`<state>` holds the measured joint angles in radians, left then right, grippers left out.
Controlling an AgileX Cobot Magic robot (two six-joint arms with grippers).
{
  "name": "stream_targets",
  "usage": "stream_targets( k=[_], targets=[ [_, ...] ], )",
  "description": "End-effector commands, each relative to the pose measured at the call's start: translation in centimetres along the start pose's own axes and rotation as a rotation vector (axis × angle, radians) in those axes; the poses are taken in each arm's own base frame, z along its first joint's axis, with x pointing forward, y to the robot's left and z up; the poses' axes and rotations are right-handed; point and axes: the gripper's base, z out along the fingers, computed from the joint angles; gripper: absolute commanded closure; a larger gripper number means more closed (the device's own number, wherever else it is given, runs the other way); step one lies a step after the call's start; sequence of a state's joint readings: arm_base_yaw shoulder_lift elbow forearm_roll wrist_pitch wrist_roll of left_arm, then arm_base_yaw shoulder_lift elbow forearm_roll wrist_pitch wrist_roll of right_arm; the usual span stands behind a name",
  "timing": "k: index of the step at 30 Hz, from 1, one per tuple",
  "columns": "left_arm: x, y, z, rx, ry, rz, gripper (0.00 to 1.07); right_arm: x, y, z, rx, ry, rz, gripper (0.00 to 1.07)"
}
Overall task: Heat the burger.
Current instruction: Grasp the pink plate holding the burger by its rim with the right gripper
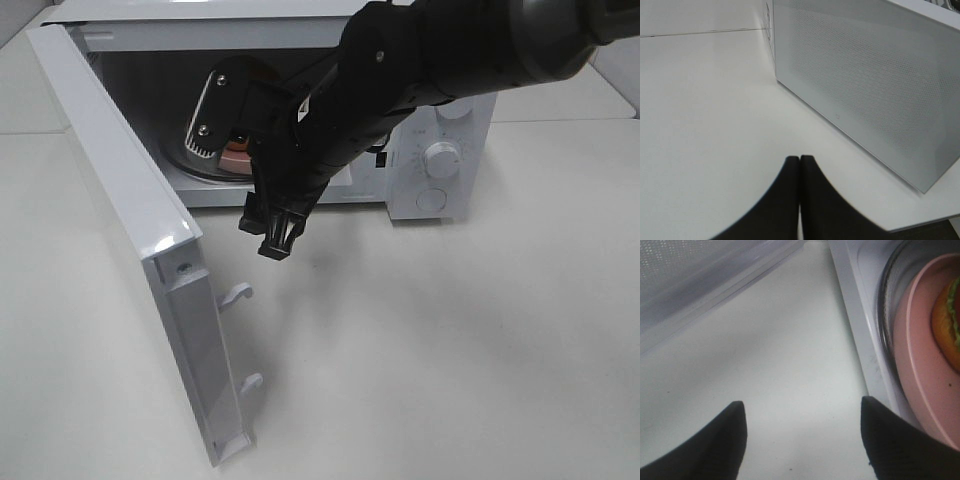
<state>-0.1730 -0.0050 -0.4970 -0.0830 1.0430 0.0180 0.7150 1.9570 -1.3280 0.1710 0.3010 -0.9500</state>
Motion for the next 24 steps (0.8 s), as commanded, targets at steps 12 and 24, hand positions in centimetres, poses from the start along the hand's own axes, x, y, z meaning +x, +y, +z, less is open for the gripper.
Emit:
stream_targets(
  k=[12, 24],
  targets=[
    [0.0, 0.0, -0.1, 0.001, -0.013, 0.001, 1.07, -0.5, -1.3, 0.9, 0.122, 0.022, -0.165, 0.42],
    [0.0, 0.0, -0.1, 0.001, -0.013, 0.001, 1.07, -0.2, -1.8, 0.9, 0.176, 0.062, -0.188, 0.42]
  ],
)
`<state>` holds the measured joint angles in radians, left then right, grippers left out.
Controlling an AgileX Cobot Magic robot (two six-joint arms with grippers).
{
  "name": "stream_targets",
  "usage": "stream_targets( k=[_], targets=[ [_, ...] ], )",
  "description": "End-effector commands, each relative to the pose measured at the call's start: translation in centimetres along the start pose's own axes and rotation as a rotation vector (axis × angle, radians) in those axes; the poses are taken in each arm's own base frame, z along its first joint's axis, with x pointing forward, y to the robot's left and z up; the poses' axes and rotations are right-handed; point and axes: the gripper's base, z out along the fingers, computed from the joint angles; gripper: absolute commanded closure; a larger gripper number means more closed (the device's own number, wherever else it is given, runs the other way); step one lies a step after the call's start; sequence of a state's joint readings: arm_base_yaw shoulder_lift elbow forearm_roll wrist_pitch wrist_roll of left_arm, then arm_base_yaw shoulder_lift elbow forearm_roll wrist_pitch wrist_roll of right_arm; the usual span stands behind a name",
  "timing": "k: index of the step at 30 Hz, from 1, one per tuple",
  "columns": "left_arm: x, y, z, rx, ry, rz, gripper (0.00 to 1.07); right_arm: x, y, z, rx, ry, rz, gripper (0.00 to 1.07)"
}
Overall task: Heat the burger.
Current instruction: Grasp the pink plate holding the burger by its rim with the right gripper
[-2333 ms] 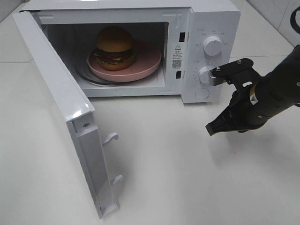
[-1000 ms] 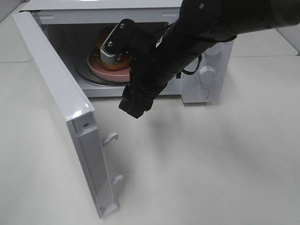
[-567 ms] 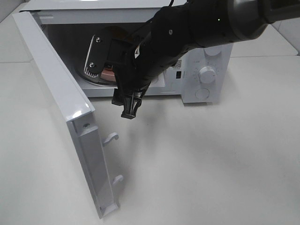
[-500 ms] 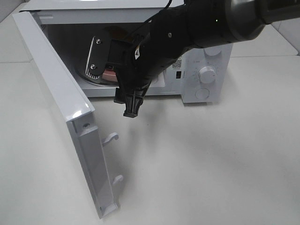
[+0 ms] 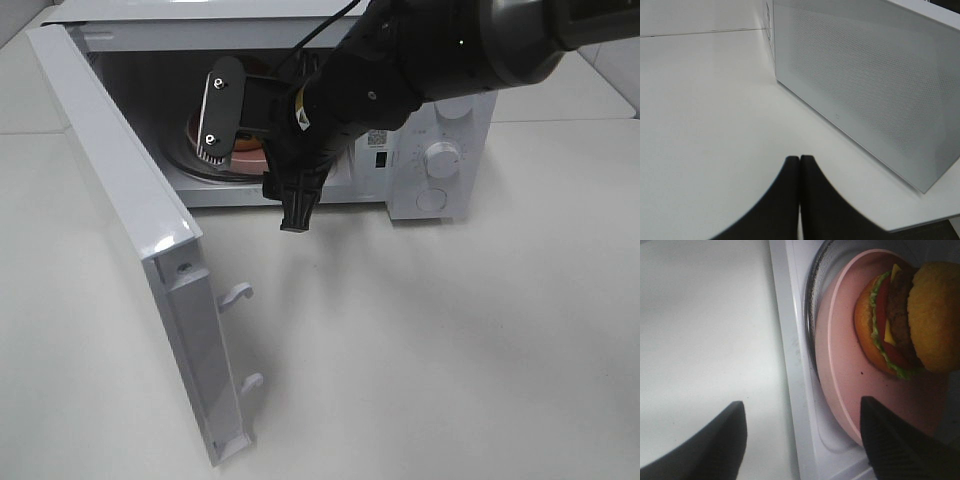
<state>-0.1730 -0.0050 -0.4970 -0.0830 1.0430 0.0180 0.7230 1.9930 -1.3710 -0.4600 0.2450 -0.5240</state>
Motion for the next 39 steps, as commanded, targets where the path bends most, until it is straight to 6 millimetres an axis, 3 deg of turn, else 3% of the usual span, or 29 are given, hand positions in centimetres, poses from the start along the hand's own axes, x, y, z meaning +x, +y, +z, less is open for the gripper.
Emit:
stream_targets(
  k=[1, 13, 15, 18, 23, 31, 39],
  targets=[
    [0.0, 0.0, -0.1, 0.001, -0.013, 0.001, 1.07, -0.1, -0.2, 0.1, 0.015, -0.001, 0.001, 0.42],
    [0.0, 0.0, -0.1, 0.001, -0.013, 0.001, 1.07, -0.2, -0.3, 0.5, 0.024, -0.020, 0.000, 0.42],
    [0.0, 0.0, -0.1, 0.001, -0.013, 0.001, 1.07, 0.0, 0.0, 2.0, 0.009, 0.010, -0.014, 0.42],
    [0.0, 0.0, -0.1, 0.001, -0.013, 0.001, 1.07, 0.0, 0.0, 2.3, 0.010, 0.014, -0.022, 0.42],
    [0.0, 0.0, -0.1, 0.001, -0.013, 0.001, 1.07, -0.1, 0.0, 4.5, 0.023, 0.027, -0.015, 0.42],
    [0.0, 0.0, -0.1, 0.001, -0.013, 0.001, 1.07, -0.2, -0.4, 6.0, 0.039, 0.055, -0.011, 0.42],
    [0.0, 0.0, -0.1, 0.001, -0.013, 0.000, 1.07, -0.3, -0.6, 6.2, 0.045, 0.060, -0.016, 0.42]
  ],
)
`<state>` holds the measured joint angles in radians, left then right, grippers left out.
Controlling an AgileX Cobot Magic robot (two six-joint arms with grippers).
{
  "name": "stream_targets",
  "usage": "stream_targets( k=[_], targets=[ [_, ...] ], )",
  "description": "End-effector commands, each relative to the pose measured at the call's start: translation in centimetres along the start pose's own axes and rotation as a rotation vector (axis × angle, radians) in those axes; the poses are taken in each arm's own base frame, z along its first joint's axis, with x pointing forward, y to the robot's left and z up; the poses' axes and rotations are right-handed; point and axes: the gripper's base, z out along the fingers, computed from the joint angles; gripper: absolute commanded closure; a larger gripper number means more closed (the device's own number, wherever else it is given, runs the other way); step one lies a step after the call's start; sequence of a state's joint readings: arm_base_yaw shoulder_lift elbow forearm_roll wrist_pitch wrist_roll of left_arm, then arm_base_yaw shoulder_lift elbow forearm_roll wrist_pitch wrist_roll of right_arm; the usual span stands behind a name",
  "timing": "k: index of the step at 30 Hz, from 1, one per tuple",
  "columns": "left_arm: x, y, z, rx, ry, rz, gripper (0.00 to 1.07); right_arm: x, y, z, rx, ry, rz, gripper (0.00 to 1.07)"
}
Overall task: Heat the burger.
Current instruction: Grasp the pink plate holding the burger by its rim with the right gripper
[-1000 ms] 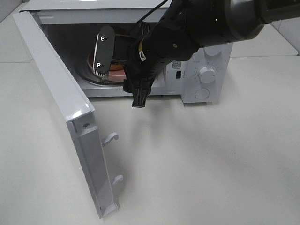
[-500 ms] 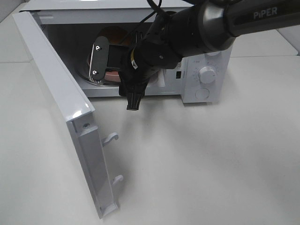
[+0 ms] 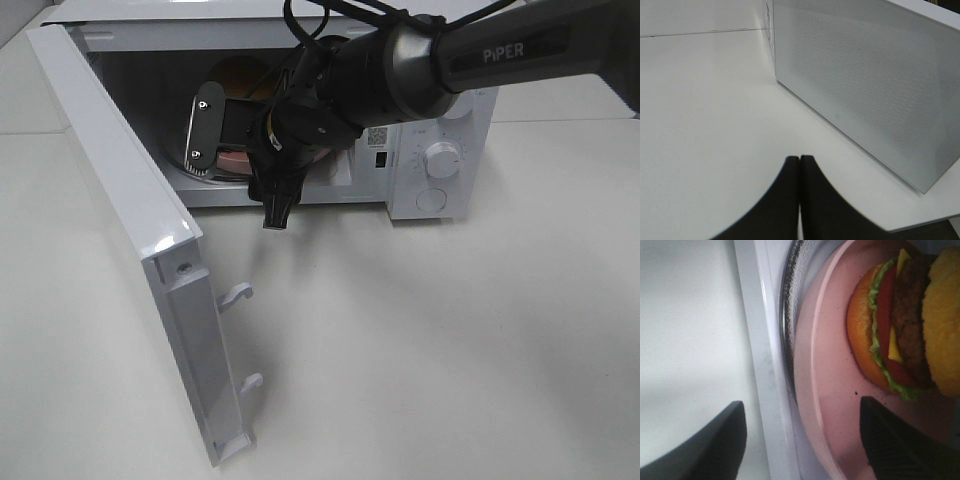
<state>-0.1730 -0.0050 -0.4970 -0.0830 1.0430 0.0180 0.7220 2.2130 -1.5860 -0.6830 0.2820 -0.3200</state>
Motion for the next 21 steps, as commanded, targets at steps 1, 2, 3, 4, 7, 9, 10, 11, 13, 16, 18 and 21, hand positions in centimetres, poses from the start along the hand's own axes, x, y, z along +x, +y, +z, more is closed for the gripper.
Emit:
stream_targets(
  k=[1, 2, 3, 4, 7, 9, 10, 11, 13, 16, 18, 21],
  targets=[
    [0.0, 0.0, -0.1, 0.001, -0.013, 0.000, 1.07, 0.0, -0.3, 0.0, 0.011, -0.001, -0.005, 0.42],
    [0.0, 0.0, -0.1, 0.001, -0.013, 0.000, 1.07, 0.0, -0.3, 0.1, 0.011, 0.001, -0.012, 0.42],
    [0.0, 0.0, -0.1, 0.001, -0.013, 0.000, 1.07, 0.0, -0.3, 0.1, 0.011, 0.001, -0.012, 0.42],
    [0.0, 0.0, -0.1, 0.001, -0.013, 0.000, 1.07, 0.0, -0.3, 0.1, 0.013, 0.001, -0.019, 0.42],
    [0.0, 0.0, -0.1, 0.001, -0.013, 0.000, 1.07, 0.2, 0.2, 0.6, 0.004, 0.006, -0.027, 0.42],
    [0.0, 0.0, -0.1, 0.001, -0.013, 0.000, 1.07, 0.3, 0.4, 1.0, -0.003, 0.012, -0.029, 0.42],
    [0.0, 0.0, -0.1, 0.001, -0.013, 0.000, 1.07, 0.6, 0.3, 1.4, -0.001, 0.013, -0.020, 0.42],
    [0.0, 0.0, -0.1, 0.001, -0.013, 0.000, 1.07, 0.6, 0.3, 1.4, -0.001, 0.013, -0.020, 0.42],
    [0.0, 0.0, -0.1, 0.001, -0.013, 0.000, 1.07, 1.1, 0.3, 1.9, 0.000, 0.004, -0.002, 0.42],
    [0.0, 0.0, -0.1, 0.001, -0.013, 0.000, 1.07, 1.3, 0.2, 2.2, 0.002, 0.001, 0.003, 0.42],
    [0.0, 0.0, -0.1, 0.001, -0.013, 0.000, 1.07, 1.8, 0.0, 2.7, 0.007, 0.006, 0.022, 0.42],
    [0.0, 0.0, -0.1, 0.000, -0.013, 0.000, 1.07, 1.9, -0.3, 3.0, 0.013, 0.005, 0.033, 0.42]
  ],
)
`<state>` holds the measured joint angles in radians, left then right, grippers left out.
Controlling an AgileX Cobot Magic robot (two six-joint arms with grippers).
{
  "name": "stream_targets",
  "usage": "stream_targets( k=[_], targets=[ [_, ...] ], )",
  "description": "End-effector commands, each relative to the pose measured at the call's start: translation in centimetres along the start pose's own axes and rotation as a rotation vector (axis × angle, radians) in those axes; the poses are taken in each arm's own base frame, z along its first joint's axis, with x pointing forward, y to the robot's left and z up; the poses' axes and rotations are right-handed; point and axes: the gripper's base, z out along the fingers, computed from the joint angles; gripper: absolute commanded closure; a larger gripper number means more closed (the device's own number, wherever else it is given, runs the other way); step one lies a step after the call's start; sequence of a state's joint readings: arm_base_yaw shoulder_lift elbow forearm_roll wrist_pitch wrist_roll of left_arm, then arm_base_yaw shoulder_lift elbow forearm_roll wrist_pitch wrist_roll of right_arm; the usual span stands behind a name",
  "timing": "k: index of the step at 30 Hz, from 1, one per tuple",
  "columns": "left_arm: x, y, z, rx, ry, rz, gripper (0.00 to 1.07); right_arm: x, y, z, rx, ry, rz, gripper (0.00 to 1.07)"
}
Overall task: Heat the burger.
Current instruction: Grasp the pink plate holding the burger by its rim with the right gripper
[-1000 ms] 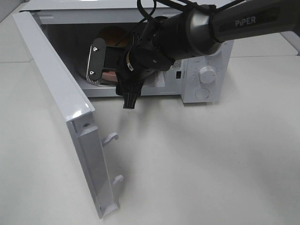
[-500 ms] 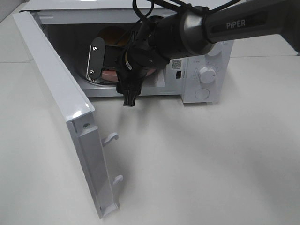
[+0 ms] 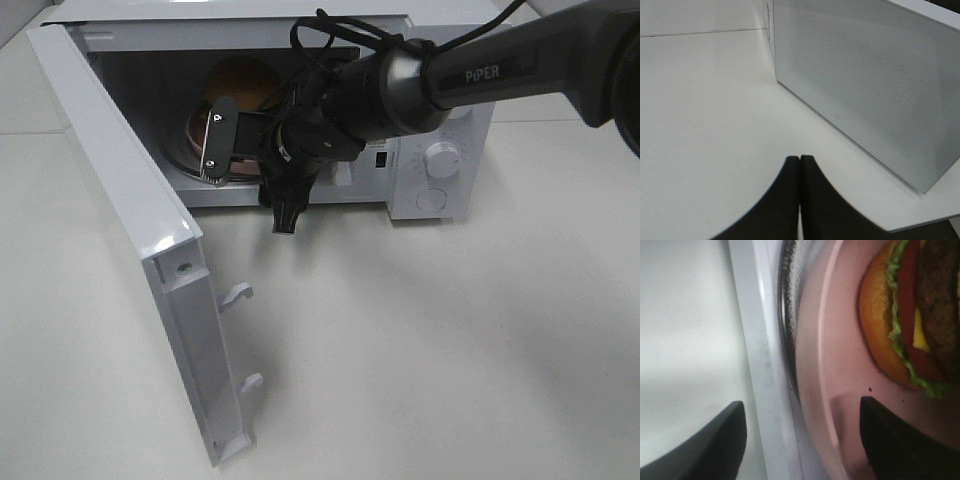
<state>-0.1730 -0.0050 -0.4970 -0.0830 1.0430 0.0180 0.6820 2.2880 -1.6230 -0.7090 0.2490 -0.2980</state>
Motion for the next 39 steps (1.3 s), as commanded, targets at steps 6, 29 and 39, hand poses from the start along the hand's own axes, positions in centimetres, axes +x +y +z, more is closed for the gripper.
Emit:
stream_targets(
  k=[6, 29, 39],
  targets=[
    [0.0, 0.0, -0.1, 0.000, -0.013, 0.001, 1.07, 0.3, 0.2, 1.6, 0.003, 0.000, 0.014, 0.44],
    [0.0, 0.0, -0.1, 0.000, -0.013, 0.001, 1.07, 0.7, 0.5, 1.7, -0.013, 0.039, 0.023, 0.80],
    [0.0, 0.0, -0.1, 0.000, -0.013, 0.001, 1.07, 0.7, 0.4, 1.5, -0.015, 0.060, 0.023, 1.07]
  ],
)
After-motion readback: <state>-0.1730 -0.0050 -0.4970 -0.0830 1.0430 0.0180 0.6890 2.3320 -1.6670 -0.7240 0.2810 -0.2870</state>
